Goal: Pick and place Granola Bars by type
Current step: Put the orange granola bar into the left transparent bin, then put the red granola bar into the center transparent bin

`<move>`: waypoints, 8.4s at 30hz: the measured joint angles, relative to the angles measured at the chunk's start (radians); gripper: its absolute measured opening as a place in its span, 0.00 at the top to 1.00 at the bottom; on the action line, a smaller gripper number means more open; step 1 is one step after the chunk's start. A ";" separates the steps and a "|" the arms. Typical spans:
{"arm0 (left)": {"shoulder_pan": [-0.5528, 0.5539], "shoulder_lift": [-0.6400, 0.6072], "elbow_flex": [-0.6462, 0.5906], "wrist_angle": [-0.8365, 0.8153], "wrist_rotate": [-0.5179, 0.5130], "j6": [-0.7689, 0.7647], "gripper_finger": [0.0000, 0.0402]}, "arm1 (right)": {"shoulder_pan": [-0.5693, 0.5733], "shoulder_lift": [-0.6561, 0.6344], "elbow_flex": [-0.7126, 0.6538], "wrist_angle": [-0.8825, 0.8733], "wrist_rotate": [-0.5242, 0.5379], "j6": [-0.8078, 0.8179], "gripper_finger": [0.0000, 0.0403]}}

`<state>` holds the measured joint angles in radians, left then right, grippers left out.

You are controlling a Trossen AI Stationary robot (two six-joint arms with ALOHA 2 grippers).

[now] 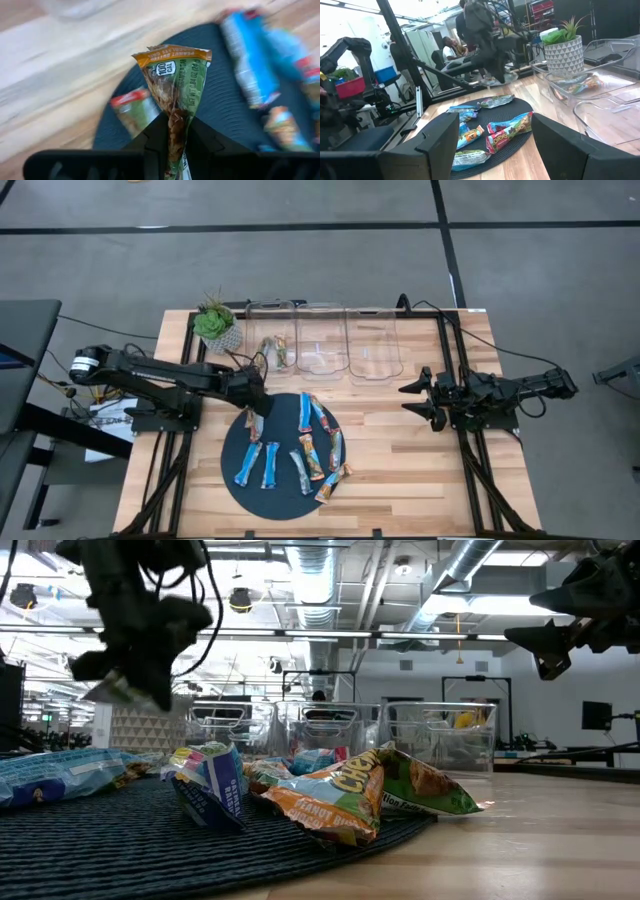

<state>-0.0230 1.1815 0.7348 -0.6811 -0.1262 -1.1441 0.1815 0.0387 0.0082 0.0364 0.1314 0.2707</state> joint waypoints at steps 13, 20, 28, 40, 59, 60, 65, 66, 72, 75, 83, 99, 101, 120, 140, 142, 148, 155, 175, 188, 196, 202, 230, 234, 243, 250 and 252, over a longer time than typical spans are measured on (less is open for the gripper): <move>0.051 -0.078 0.056 0.407 -0.195 0.122 0.89 | 0.000 0.000 0.000 0.000 0.000 0.000 0.40; 0.098 -0.079 0.056 0.622 -0.143 0.199 0.89 | 0.000 0.000 0.000 0.000 0.000 0.000 0.40; 0.171 -0.078 0.056 0.619 -0.140 0.259 0.89 | 0.000 0.000 0.000 0.000 0.000 0.000 0.40; 0.436 -0.078 0.055 0.522 -0.147 0.396 0.89 | 0.000 0.000 0.000 0.000 0.000 0.000 0.40; 0.550 0.126 0.055 0.396 -0.062 0.530 0.80 | 0.000 0.000 0.000 0.000 0.000 0.000 0.40; 0.550 0.138 0.054 0.396 -0.053 0.538 0.79 | 0.000 0.000 0.000 0.000 0.000 0.000 0.40; 0.549 0.178 0.054 0.379 -0.036 0.542 0.70 | 0.000 0.000 0.000 0.000 0.000 0.000 0.40; 0.549 0.180 0.054 0.379 -0.035 0.542 0.68 | 0.000 0.000 0.000 0.000 0.000 0.000 0.40; 0.549 0.180 0.054 0.384 -0.029 0.542 0.62 | 0.000 0.000 0.000 0.000 0.000 0.000 0.40; 0.546 0.180 0.054 0.388 0.004 0.541 0.61 | 0.000 0.000 0.000 0.000 0.000 0.000 0.40; 0.510 0.115 0.054 0.429 0.043 0.551 0.61 | 0.000 0.000 0.000 0.000 0.000 0.000 0.40; 0.260 -0.101 0.055 0.472 0.242 0.643 0.61 | 0.000 0.000 0.000 0.000 0.000 0.000 0.40; 0.215 -0.116 0.055 0.472 0.267 0.642 0.61 | 0.000 0.000 0.000 0.000 0.000 0.000 0.40; -0.200 -0.099 0.055 0.360 0.316 0.189 0.61 | 0.000 0.000 0.000 0.000 0.000 0.000 0.40; -0.265 0.044 0.055 -0.120 0.048 -0.296 0.61 | 0.000 0.000 0.000 -0.001 0.000 0.000 0.40; -0.253 0.069 0.055 -0.139 0.033 -0.285 0.61 | 0.000 0.000 0.000 -0.001 0.000 0.000 0.40; -0.209 0.126 0.055 -0.137 0.031 -0.205 0.61 | 0.000 0.000 0.000 -0.001 0.000 0.000 0.40; -0.169 0.145 0.041 -0.140 0.036 -0.184 0.61 | 0.000 0.000 0.000 -0.001 0.000 0.000 0.40; -0.157 0.260 0.013 -0.042 0.058 -0.159 0.51 | 0.000 0.000 0.000 -0.002 0.000 0.000 0.40; -0.134 0.280 -0.007 -0.039 0.033 -0.158 0.52 | 0.000 0.000 0.000 -0.001 0.000 0.000 0.40; -0.131 0.342 -0.005 0.006 0.069 -0.078 0.60 | 0.000 -0.001 0.000 0.001 0.000 0.000 0.40; -0.129 0.346 -0.004 0.019 0.073 -0.060 0.69 | 0.000 0.008 0.000 -0.003 0.000 0.000 0.40; -0.097 0.096 0.003 0.093 0.006 -0.028 0.85 | 0.000 0.007 0.000 -0.002 0.000 0.000 0.40; -0.097 0.040 0.003 0.205 -0.044 -0.008 0.85 | 0.000 0.007 0.000 -0.002 0.000 0.000 0.40; -0.097 -0.008 0.004 0.577 -0.062 0.027 0.85 | 0.000 0.007 0.000 -0.001 0.000 0.000 0.40; -0.100 -0.011 0.004 0.878 -0.052 0.044 0.85 | 0.000 0.007 0.000 -0.001 0.000 0.000 0.40; -0.100 -0.011 0.004 0.917 -0.047 0.065 0.85 | 0.000 0.007 0.000 -0.001 0.000 0.000 0.40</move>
<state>-0.1230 1.1706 0.7391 0.2357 -0.1737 -1.0795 0.1816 0.0460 0.0078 0.0357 0.1314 0.2707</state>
